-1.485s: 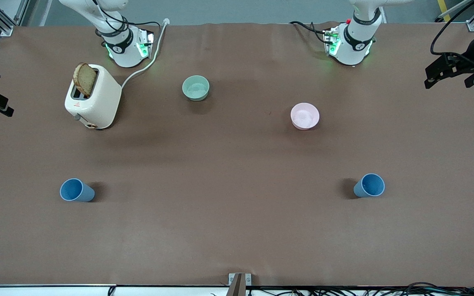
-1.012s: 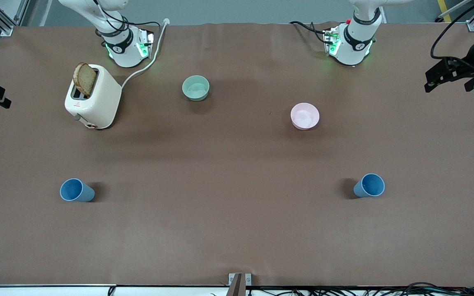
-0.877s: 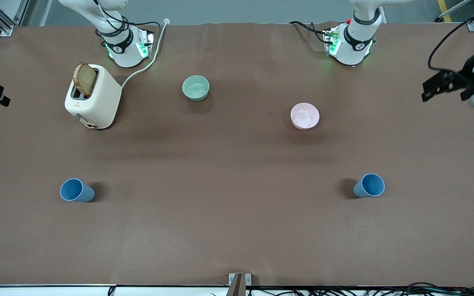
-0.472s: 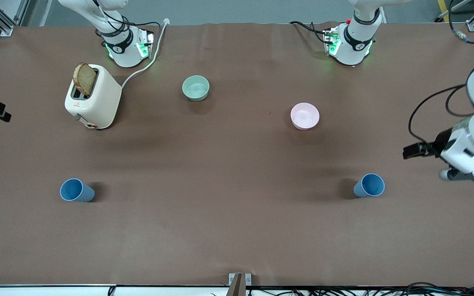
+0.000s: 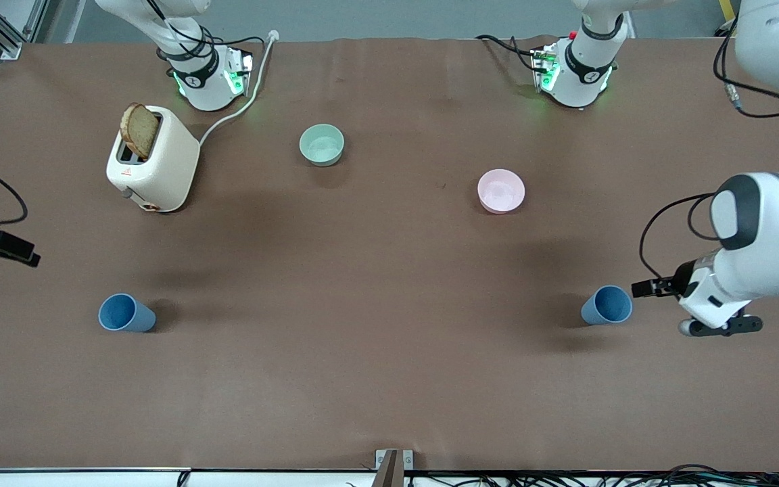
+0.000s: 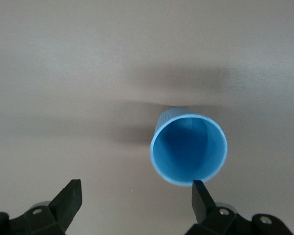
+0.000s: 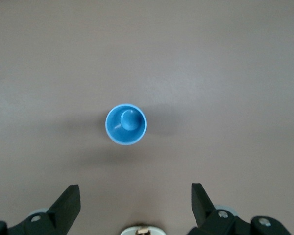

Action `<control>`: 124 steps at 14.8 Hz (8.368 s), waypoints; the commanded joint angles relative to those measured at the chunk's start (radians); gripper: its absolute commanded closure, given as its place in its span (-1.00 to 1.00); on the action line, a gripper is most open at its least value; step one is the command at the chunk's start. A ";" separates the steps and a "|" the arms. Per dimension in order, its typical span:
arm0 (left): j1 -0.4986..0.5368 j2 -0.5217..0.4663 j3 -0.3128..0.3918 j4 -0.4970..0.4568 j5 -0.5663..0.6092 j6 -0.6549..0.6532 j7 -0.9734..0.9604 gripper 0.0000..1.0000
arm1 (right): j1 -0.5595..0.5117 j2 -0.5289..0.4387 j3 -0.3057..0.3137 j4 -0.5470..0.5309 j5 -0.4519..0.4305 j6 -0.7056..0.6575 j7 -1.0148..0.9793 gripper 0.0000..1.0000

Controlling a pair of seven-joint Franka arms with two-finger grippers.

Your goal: Stack blue cups with both arms

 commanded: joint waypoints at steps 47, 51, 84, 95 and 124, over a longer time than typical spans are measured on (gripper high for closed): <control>-0.404 -0.123 -0.091 0.186 0.038 -0.112 -0.813 -1.00 | 0.062 -0.023 0.538 0.012 0.012 0.100 0.908 0.99; -0.251 -0.251 -0.091 0.186 0.042 -0.227 -0.549 -1.00 | 0.071 -0.014 0.659 -0.016 -0.025 0.176 1.079 0.99; -0.118 -0.656 0.005 0.013 0.003 -0.566 0.028 -1.00 | 0.275 0.325 0.862 -0.068 -0.792 0.378 1.811 0.96; -0.118 -0.657 0.007 0.027 0.003 -0.569 0.027 -1.00 | 0.254 0.296 0.862 -0.085 -0.780 0.368 1.808 0.96; -0.118 -0.657 0.007 0.027 0.003 -0.581 0.028 -1.00 | 0.182 0.174 0.802 -0.085 -0.692 0.384 1.611 -1.00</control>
